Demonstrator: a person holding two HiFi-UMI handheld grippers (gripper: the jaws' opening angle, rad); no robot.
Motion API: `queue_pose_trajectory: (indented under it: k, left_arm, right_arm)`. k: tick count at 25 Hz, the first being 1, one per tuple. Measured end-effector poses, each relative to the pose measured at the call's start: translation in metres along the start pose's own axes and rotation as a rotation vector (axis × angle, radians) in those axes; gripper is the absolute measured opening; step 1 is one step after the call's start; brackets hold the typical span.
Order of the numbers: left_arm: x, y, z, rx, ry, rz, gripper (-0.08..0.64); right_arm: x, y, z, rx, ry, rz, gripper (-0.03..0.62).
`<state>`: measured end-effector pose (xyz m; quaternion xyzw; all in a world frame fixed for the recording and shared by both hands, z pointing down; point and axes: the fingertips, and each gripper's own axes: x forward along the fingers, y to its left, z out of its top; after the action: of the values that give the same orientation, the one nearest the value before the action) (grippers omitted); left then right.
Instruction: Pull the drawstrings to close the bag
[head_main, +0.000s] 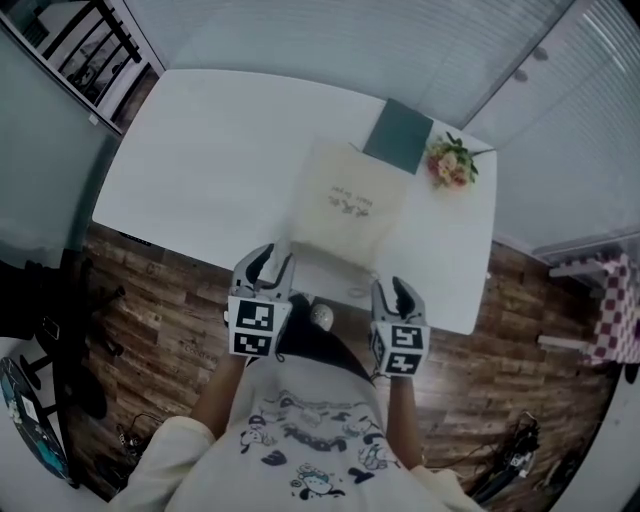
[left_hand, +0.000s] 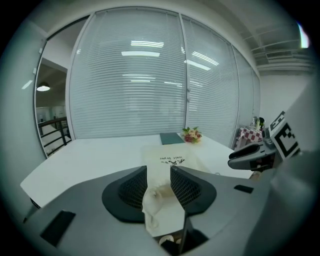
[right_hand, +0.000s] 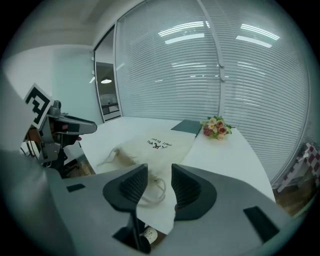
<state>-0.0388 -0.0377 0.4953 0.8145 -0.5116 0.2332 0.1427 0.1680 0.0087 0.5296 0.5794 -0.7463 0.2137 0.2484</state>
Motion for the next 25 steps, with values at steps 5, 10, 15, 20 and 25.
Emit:
queue_pose_trajectory:
  k: [5,10,15,20,25]
  left_arm:
    - [0.023,0.007,-0.023,0.109,0.1,-0.035,0.197]
    - [0.049,0.005,-0.051,0.188,0.261,-0.111,0.253]
    - [0.066,0.005,-0.078,0.187,0.384,-0.157,0.279]
    - [0.08,0.002,-0.088,0.228,0.43,-0.203,0.29]
    - [0.096,0.003,-0.091,0.257,0.454,-0.234,0.29]
  right_arm:
    - [0.013,0.002,-0.003,-0.064,0.052,0.004,0.16]
    - [0.032,0.003,-0.018,-0.162,0.173,0.039,0.188]
    - [0.054,0.006,-0.034,-0.252,0.278,0.054,0.19]
    - [0.064,0.01,-0.047,-0.245,0.336,0.078,0.19]
    - [0.074,0.01,-0.056,-0.267,0.378,0.07,0.19]
